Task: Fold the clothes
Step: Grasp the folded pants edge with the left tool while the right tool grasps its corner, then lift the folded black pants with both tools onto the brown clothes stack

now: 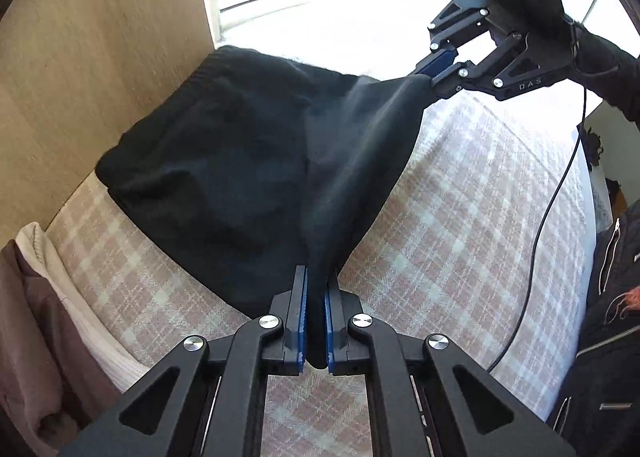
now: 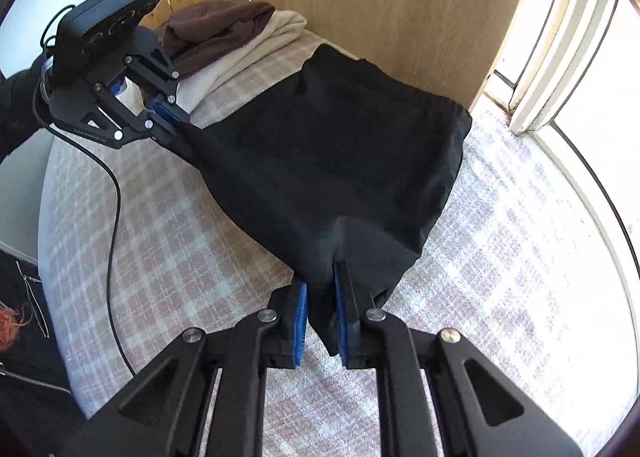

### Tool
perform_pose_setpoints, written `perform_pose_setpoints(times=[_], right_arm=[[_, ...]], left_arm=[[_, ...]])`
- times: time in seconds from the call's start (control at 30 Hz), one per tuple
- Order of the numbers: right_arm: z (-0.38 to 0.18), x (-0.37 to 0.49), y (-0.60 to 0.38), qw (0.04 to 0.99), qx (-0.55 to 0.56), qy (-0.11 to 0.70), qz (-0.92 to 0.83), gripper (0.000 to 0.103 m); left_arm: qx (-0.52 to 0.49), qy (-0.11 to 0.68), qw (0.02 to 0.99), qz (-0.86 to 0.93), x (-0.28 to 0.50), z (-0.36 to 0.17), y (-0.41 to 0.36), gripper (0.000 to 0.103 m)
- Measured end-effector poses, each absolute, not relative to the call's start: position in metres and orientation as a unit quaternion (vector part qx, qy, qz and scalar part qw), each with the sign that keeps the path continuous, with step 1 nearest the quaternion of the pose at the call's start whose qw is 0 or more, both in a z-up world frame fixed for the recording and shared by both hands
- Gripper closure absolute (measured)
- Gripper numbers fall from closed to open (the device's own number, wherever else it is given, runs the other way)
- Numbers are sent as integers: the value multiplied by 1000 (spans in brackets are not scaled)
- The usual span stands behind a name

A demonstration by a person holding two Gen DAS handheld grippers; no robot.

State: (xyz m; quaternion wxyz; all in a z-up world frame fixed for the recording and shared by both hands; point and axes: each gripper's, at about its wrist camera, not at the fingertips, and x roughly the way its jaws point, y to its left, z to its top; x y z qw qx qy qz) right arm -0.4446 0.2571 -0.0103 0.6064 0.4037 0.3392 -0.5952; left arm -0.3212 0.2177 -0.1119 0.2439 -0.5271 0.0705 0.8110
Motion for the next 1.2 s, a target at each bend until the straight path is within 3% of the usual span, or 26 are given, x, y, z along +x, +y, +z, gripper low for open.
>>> perform_pose_setpoints(times=[0.2,0.47,0.8,0.93,1.2], right_arm=[[69,-456,266,613,363,286,-641,92],[160,-414,279,644,312,245,-654,93],[180,-330,263,669,324,301,-597,94],[190,-296,228,663,303,335,-596,94],[252,-302,85,617,237,317,-680,100]], left_arm=[[-461,41,220,859,-302,-24,170,97],[-411,36,183,892,-263,71,169,98],[-422,32,142,895,-185,86,142,101],[-418,27,144,897,-166,115,102,101],[-406,63,93,907,-221,171,-33,101]])
